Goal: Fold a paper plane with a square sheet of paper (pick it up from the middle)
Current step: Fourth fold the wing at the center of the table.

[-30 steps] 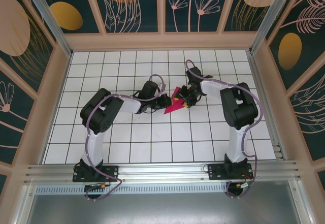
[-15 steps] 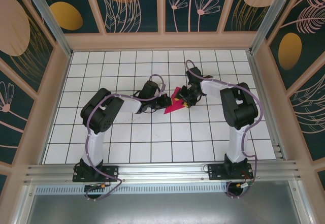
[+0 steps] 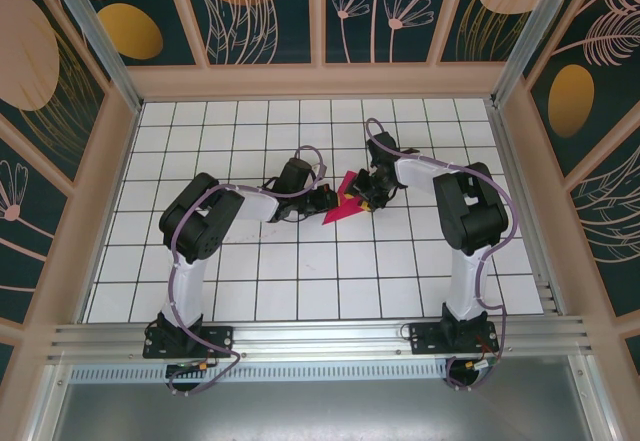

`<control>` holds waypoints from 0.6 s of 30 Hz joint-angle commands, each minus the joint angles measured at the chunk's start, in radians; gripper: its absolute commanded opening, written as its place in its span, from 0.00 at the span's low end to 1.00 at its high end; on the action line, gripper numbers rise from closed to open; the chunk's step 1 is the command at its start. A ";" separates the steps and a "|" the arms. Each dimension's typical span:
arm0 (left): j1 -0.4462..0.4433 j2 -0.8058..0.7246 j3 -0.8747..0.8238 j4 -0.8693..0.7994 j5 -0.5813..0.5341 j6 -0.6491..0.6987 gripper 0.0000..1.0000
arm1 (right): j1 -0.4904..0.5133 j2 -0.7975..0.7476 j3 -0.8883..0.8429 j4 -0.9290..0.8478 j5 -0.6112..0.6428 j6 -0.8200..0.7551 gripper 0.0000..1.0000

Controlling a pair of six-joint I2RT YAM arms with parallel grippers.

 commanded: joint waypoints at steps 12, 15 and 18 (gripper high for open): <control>0.003 0.056 0.045 -0.104 -0.006 0.055 0.03 | 0.009 0.282 -0.123 -0.017 0.237 -0.006 0.42; 0.003 0.061 0.053 -0.138 -0.015 0.064 0.02 | 0.010 0.279 -0.119 -0.017 0.233 -0.009 0.42; 0.003 0.065 0.052 -0.162 -0.033 0.063 0.02 | 0.009 0.262 -0.110 -0.018 0.222 -0.013 0.43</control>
